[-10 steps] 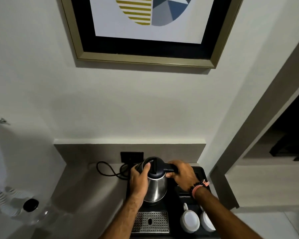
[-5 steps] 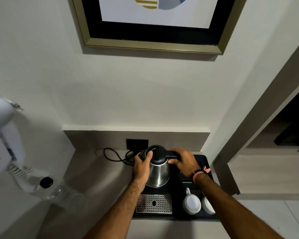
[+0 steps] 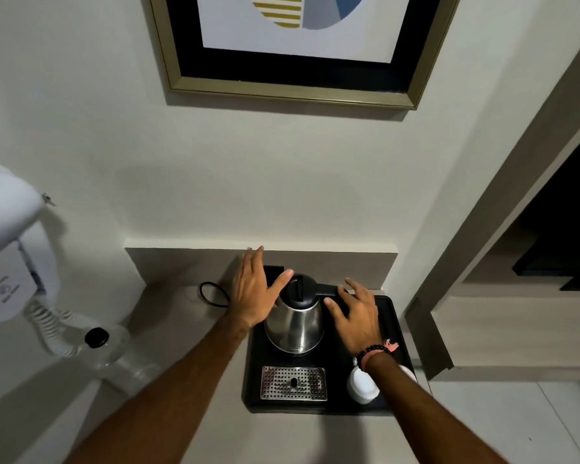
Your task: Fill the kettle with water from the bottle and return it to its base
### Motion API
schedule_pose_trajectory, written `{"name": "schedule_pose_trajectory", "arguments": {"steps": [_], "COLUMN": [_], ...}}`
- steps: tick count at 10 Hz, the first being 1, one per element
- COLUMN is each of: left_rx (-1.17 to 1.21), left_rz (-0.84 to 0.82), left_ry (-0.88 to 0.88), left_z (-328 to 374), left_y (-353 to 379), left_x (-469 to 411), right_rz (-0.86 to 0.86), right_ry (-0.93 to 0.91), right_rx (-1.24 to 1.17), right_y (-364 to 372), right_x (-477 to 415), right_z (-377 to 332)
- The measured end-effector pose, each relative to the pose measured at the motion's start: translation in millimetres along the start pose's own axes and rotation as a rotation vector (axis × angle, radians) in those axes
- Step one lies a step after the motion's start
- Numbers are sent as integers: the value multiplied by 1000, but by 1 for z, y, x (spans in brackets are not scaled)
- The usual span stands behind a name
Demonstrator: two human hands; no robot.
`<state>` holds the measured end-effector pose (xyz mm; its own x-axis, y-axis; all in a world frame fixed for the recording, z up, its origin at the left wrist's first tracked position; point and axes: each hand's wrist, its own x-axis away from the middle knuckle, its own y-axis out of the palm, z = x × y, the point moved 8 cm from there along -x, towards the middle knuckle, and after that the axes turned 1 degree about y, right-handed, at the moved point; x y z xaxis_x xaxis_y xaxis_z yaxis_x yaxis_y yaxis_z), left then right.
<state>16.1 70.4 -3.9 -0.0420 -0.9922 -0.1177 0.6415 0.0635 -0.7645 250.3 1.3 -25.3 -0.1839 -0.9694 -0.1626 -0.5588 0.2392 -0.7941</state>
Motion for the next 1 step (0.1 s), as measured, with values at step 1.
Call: {"name": "schedule_pose_trajectory", "arguments": {"steps": [1], "left_rx": [-81], "left_rz": [-24], "left_ry": [49], "left_z": [4], "left_y": [-2], "left_x": [8], "right_rz": [26], "right_ry": [-12], "right_rx": [76], "right_y": [-1], "right_x": [1], "right_z": [-6]}}
